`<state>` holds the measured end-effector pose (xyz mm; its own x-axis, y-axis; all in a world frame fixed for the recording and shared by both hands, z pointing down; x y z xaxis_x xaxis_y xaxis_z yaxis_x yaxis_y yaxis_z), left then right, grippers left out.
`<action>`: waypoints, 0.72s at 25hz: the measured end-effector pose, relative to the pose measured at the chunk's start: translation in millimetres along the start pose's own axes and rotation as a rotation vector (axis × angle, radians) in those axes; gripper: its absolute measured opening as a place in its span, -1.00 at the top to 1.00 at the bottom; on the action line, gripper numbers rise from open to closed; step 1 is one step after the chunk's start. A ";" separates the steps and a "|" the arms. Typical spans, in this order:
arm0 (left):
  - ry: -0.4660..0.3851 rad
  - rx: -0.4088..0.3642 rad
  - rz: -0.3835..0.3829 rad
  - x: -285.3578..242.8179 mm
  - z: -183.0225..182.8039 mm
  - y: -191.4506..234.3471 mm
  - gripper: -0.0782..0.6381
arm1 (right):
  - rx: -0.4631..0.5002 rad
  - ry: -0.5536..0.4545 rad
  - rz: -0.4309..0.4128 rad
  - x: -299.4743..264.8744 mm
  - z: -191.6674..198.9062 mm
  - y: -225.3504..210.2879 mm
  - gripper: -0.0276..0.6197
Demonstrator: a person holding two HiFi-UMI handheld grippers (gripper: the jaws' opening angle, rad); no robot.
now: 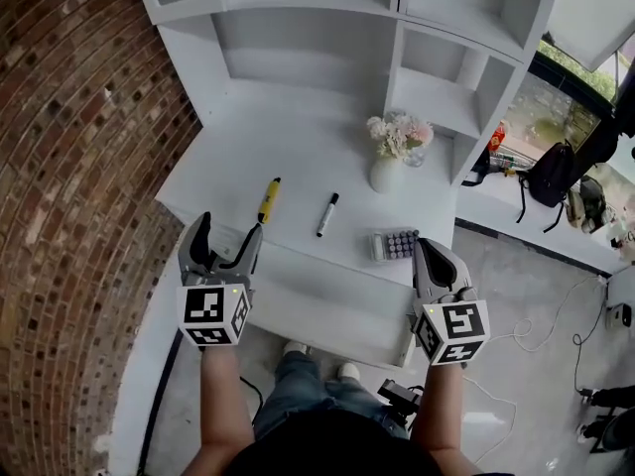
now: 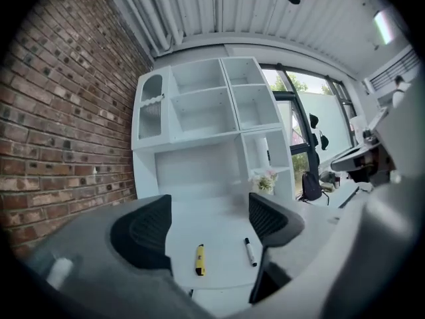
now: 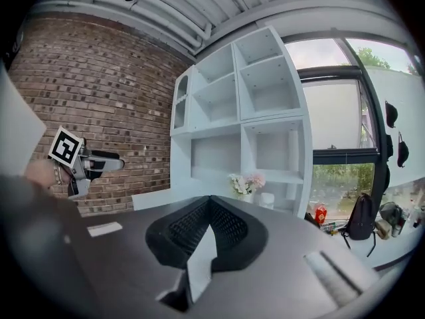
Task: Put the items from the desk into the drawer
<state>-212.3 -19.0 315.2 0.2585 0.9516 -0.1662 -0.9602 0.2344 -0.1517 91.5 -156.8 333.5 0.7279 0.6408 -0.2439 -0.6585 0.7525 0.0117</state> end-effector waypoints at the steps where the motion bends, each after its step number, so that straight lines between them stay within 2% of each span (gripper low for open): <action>1: 0.010 0.004 0.016 -7.2 3.8 6.4 -0.25 | -0.004 0.003 0.013 -4.4 -1.3 4.8 0.89; 11: 0.107 0.056 0.169 -76.7 53.2 63.1 -0.19 | -0.015 0.068 0.130 -54.0 -5.8 55.2 0.89; 18: 0.159 0.079 0.275 -120.3 83.6 77.7 -0.19 | -0.019 0.126 0.206 -77.0 5.1 77.4 0.89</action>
<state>-326.8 -98.7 404.9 -0.0042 0.9398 -0.3417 -1.0000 -0.0063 -0.0049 -14.5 -147.2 358.1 0.5489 0.7556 -0.3575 -0.7951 0.6039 0.0558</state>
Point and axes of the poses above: the fingertips, and each gripper's own axes: x backward along the fingers, y to its left, z out of its underside, the point moved 6 cm from there along x, backward along the fingers, and after that the axes turned 3 degrees about y, right-handed, at the moved point
